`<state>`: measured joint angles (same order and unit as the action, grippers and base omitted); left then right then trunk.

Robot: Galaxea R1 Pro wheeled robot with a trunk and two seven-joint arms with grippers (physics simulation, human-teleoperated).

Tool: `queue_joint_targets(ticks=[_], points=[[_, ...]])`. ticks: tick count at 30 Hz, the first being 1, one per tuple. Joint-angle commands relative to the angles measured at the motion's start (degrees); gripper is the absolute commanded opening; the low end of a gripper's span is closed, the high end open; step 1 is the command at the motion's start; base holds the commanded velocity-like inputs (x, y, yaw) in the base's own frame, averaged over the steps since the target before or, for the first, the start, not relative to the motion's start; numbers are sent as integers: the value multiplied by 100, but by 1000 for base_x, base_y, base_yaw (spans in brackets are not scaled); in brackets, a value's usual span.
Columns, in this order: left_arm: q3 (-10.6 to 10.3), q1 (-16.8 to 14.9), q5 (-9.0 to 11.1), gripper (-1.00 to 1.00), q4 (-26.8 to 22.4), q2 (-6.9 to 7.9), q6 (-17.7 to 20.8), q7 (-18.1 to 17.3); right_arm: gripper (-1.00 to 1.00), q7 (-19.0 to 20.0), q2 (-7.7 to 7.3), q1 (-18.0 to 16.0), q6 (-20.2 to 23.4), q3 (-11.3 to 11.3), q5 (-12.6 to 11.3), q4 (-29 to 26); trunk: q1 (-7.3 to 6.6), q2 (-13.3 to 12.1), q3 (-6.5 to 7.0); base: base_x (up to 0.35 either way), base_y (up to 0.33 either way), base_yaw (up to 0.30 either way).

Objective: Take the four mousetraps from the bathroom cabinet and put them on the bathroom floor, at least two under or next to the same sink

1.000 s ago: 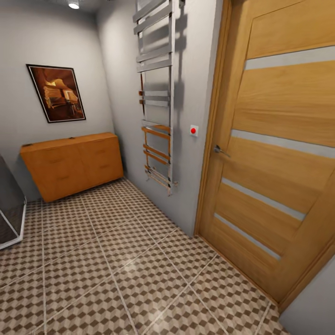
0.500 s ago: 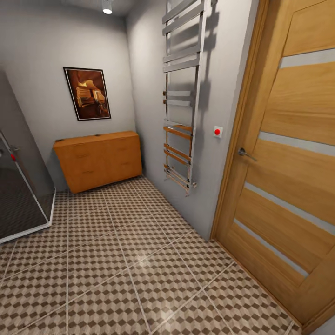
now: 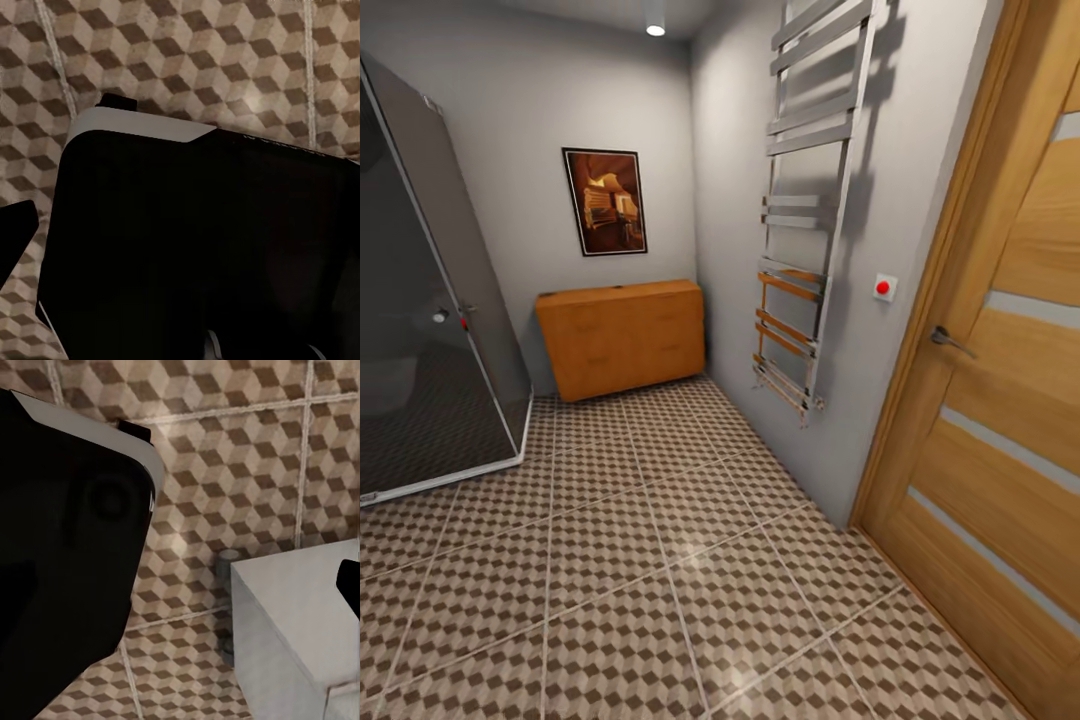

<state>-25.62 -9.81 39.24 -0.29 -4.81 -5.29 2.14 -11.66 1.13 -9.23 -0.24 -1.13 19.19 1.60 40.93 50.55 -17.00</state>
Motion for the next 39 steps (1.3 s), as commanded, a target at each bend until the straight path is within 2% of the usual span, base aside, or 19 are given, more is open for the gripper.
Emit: queue_joint_targets(ticks=[1, 11, 31, 39], points=[[-48, -3, 32, 100, 2, -2, -14, 23, 100, -29, 1, -8, -3, -12, 49, 16, 0, 5, -7, 0, 0, 283], [-48, -3, 32, 100, 2, -2, -7, 23, 100, -34, -4, -8, 8, -20, 55, 16, 0, 5, -7, 0, 0, 220], [-48, -3, 32, 100, 2, -3, -15, 23, 100, -30, -8, -8, 2, 15, 116, 16, 0, 5, -7, 1, 0, 9], [-48, -3, 32, 100, 2, 3, -8, 23, 100, -29, -4, -8, 12, 23, 119, 16, 0, 5, -7, 201, 0, 0]])
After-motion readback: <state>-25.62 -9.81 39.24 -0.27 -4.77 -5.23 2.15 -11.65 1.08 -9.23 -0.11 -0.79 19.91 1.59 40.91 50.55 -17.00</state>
